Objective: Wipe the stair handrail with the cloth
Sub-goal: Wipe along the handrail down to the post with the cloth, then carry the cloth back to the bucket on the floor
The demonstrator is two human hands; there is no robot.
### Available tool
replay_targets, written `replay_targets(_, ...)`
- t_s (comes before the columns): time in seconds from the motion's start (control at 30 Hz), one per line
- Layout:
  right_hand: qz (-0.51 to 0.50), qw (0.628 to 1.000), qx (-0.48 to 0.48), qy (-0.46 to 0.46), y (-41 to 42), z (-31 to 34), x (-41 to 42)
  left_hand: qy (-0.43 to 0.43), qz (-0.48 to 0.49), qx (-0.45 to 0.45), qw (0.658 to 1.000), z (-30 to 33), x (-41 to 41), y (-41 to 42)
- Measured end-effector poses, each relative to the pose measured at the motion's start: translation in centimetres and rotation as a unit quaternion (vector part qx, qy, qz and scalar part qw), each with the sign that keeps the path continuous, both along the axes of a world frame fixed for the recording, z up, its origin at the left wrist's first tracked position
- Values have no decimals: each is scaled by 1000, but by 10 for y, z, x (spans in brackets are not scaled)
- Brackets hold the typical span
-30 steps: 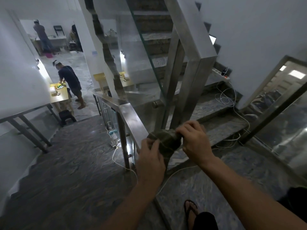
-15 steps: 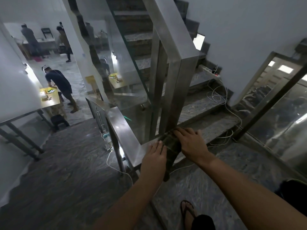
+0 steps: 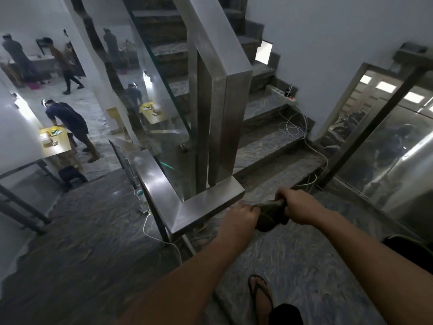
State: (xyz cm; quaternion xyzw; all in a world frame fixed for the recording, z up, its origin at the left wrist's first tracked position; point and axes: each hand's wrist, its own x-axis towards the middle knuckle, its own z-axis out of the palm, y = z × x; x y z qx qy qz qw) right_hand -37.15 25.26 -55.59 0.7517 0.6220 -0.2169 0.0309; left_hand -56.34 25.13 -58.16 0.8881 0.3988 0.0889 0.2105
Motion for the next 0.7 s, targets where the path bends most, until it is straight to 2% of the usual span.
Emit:
replay_targets(0.1, -43, 994, 5, 97, -14, 16, 17, -13, 47, -147, 988, 9, 9, -5)
replay_targets(0.17, -43, 991, 18, 122, -23, 29, 24, -63, 69, -224, 970, 14, 14, -6)
replay_targets(0.3, -61, 985, 26, 159, -38, 55, 39, -171, 62, -271, 945, 16, 22, -9)
replay_targets(0.37, -72, 980, 41, 183, -46, 69, 45, -190, 49, -288, 937, 22, 32, -15)
replay_targets(0.43, -75, 978, 51, 186, -52, 81, 49, -146, 49, -254, 955, 31, 44, -20)
replay_targets(0.5, -74, 981, 58, 169, -57, 93, 53, -80, 56, -153, 983, 34, 58, -23)
replay_targets(0.53, -77, 982, 61, 163, -59, 97, 57, -78, 56, -124, 988, 34, 66, -24)
replay_targets(0.7, -123, 972, 68, 191, -83, 118, 80, -205, 46, -102, 972, 32, 100, -29)
